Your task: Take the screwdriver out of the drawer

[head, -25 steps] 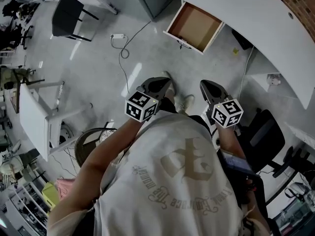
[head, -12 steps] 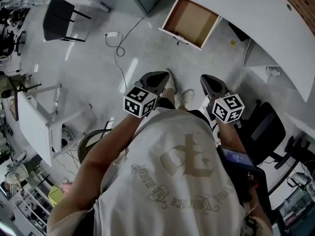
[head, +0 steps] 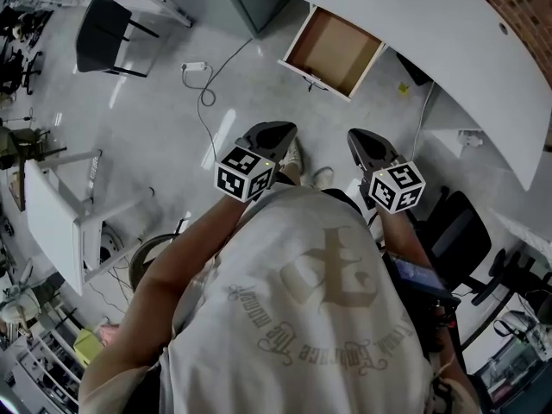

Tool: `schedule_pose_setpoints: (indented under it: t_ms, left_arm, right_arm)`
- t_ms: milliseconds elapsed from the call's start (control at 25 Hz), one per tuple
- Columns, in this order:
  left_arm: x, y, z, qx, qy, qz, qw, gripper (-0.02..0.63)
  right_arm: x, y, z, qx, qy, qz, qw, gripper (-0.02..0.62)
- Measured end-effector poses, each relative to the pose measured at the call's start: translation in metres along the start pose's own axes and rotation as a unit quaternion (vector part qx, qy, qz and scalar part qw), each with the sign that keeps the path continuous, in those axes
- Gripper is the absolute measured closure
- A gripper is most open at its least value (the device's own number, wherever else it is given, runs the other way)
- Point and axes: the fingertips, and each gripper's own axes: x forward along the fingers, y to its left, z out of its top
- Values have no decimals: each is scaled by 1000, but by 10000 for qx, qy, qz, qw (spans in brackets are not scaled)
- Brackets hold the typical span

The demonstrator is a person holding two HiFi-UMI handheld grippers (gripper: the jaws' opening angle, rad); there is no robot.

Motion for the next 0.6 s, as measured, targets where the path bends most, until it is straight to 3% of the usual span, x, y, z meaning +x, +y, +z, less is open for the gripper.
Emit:
schedule_pose_setpoints:
  t_ms: [600]
  left_arm:
    - [26, 56, 59, 98, -230, -122, 9996, 583]
  right_arm:
    - [44, -27, 47, -142, 45, -130, 9998, 572]
